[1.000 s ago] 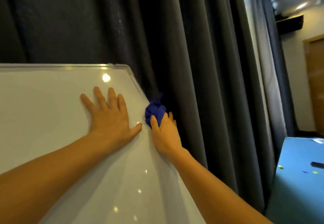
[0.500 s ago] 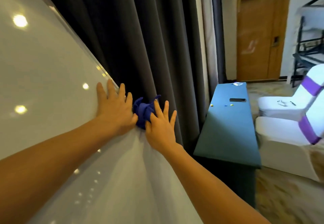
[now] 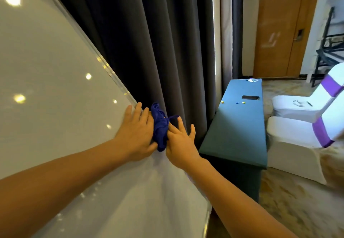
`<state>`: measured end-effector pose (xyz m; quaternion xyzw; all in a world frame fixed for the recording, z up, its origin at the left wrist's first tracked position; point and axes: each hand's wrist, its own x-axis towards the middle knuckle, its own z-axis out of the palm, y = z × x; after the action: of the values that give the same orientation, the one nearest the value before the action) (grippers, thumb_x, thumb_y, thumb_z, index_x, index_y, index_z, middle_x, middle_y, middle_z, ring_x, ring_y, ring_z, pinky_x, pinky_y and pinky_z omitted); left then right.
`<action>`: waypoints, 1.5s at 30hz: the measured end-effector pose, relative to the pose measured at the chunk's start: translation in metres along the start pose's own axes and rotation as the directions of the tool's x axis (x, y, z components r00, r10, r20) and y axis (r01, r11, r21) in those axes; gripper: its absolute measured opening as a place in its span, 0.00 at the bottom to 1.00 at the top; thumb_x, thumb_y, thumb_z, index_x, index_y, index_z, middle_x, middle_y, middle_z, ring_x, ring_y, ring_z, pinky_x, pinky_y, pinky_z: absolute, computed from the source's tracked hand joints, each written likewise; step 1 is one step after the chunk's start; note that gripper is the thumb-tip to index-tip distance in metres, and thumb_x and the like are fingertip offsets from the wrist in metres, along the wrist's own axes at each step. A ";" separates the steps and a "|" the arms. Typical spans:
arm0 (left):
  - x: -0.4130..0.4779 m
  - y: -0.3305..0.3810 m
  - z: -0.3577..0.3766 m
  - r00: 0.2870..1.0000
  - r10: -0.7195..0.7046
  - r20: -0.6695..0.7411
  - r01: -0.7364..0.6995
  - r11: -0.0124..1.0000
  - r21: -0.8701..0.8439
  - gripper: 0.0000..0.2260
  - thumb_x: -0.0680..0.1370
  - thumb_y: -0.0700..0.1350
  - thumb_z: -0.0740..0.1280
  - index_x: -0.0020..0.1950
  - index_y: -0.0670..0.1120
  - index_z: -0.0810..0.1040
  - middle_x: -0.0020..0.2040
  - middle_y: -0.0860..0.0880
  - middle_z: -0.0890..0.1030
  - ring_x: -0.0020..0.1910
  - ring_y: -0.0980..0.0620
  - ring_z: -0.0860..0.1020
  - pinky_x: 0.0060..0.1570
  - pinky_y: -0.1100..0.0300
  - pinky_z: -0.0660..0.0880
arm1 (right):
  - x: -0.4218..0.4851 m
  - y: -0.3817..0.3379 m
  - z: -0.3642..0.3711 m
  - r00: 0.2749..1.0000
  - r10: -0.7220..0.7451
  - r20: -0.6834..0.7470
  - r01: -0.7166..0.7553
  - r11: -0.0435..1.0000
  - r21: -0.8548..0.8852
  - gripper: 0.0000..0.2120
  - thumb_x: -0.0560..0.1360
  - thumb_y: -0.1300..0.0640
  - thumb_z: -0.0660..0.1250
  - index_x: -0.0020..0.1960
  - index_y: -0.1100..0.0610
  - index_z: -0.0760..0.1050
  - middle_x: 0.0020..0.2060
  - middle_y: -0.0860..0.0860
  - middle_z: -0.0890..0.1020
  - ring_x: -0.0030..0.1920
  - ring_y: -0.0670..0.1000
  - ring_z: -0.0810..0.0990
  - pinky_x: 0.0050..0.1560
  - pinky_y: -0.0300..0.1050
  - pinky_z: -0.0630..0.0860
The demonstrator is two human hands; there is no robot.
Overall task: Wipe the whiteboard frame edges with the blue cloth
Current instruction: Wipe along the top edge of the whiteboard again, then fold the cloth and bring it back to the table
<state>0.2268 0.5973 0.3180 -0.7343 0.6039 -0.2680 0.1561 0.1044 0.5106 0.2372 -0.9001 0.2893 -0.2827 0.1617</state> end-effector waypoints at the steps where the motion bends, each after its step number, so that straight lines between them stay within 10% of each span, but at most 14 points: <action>1: 0.000 0.006 -0.002 1.000 -0.012 0.013 0.013 0.997 -0.083 0.41 0.76 0.66 0.55 0.80 0.41 0.52 0.79 0.40 0.58 0.79 0.36 0.49 0.77 0.39 0.44 | 0.004 0.002 -0.017 0.995 -0.014 0.099 0.011 1.000 0.029 0.18 0.77 0.56 0.63 0.67 0.51 0.73 0.74 0.47 0.68 0.79 0.59 0.47 0.71 0.72 0.38; 4: -0.001 0.012 -0.011 0.995 -0.007 -0.095 -0.036 0.898 -0.438 0.34 0.73 0.65 0.63 0.70 0.43 0.70 0.67 0.43 0.74 0.71 0.42 0.68 0.74 0.45 0.60 | 0.019 0.008 -0.070 0.976 -0.078 0.202 0.038 0.980 0.194 0.03 0.72 0.62 0.66 0.44 0.60 0.78 0.48 0.57 0.84 0.56 0.60 0.79 0.60 0.65 0.74; 8: -0.011 0.008 -0.030 0.945 -0.303 -0.124 -0.033 0.289 -0.957 0.12 0.75 0.51 0.72 0.56 0.54 0.76 0.49 0.58 0.81 0.49 0.63 0.79 0.49 0.68 0.73 | 0.029 0.004 -0.109 0.987 -0.071 0.146 -0.062 0.666 0.743 0.06 0.76 0.58 0.68 0.43 0.51 0.84 0.41 0.51 0.86 0.45 0.51 0.84 0.55 0.52 0.81; 13: -0.028 0.015 -0.053 0.862 -0.438 0.254 0.064 -0.403 -0.913 0.18 0.69 0.66 0.63 0.52 0.58 0.79 0.45 0.56 0.86 0.46 0.52 0.85 0.41 0.56 0.81 | 0.024 -0.016 -0.090 0.958 -0.061 0.279 -0.249 0.296 0.922 0.22 0.76 0.38 0.61 0.61 0.52 0.78 0.56 0.54 0.84 0.56 0.56 0.83 0.58 0.56 0.79; 17: -0.048 0.034 -0.067 0.793 -0.219 0.568 0.314 -0.653 -0.689 0.24 0.72 0.72 0.61 0.47 0.52 0.81 0.35 0.50 0.82 0.29 0.53 0.78 0.32 0.57 0.76 | -0.004 -0.023 -0.093 0.950 -0.122 0.287 -0.240 0.302 0.923 0.18 0.72 0.40 0.69 0.56 0.50 0.81 0.53 0.54 0.84 0.53 0.57 0.83 0.53 0.53 0.82; 21: -0.076 0.046 -0.077 0.788 0.058 0.612 0.509 -0.621 -0.596 0.26 0.74 0.69 0.62 0.49 0.46 0.81 0.35 0.45 0.80 0.28 0.51 0.75 0.27 0.59 0.74 | -0.038 -0.018 -0.107 0.927 -0.090 0.364 -0.337 0.227 0.914 0.18 0.70 0.47 0.75 0.58 0.48 0.79 0.53 0.51 0.85 0.54 0.56 0.84 0.49 0.53 0.82; 25: -0.089 0.084 -0.070 0.815 -0.024 0.580 0.501 -0.474 -0.724 0.19 0.79 0.59 0.62 0.58 0.46 0.78 0.50 0.45 0.85 0.43 0.47 0.83 0.40 0.54 0.81 | -0.079 0.010 -0.116 0.897 -0.004 0.442 -0.428 0.246 0.870 0.18 0.72 0.57 0.75 0.60 0.47 0.79 0.55 0.50 0.84 0.54 0.54 0.84 0.49 0.51 0.82; 31: -0.099 0.183 -0.059 0.871 -0.133 0.473 0.249 -0.710 -0.659 0.17 0.78 0.45 0.69 0.66 0.52 0.74 0.60 0.48 0.82 0.57 0.45 0.82 0.53 0.48 0.80 | -0.138 0.070 -0.124 0.811 -0.023 0.584 -0.559 0.260 0.787 0.18 0.71 0.58 0.75 0.60 0.48 0.81 0.58 0.52 0.83 0.59 0.56 0.82 0.57 0.55 0.80; 38: -0.048 0.260 -0.060 0.848 -0.384 0.365 0.240 -0.336 -0.911 0.14 0.69 0.41 0.78 0.50 0.41 0.79 0.45 0.43 0.85 0.47 0.43 0.84 0.45 0.53 0.83 | -0.151 0.155 -0.142 0.849 0.049 0.527 -0.487 0.459 0.743 0.10 0.76 0.60 0.71 0.56 0.53 0.83 0.51 0.55 0.86 0.52 0.54 0.85 0.54 0.55 0.82; 45: 0.056 0.332 -0.052 0.830 -0.038 0.556 0.514 -0.334 -0.790 0.09 0.70 0.47 0.77 0.47 0.46 0.86 0.46 0.47 0.87 0.47 0.51 0.85 0.51 0.52 0.80 | -0.132 0.313 -0.162 0.840 0.203 0.502 -0.542 0.319 0.778 0.07 0.79 0.54 0.67 0.55 0.53 0.81 0.51 0.54 0.86 0.50 0.54 0.85 0.42 0.49 0.82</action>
<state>-0.0631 0.4746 0.1881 -0.7208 0.3385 0.3944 -0.4586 -0.2163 0.3269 0.1680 -0.6075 0.2640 -0.1995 0.7221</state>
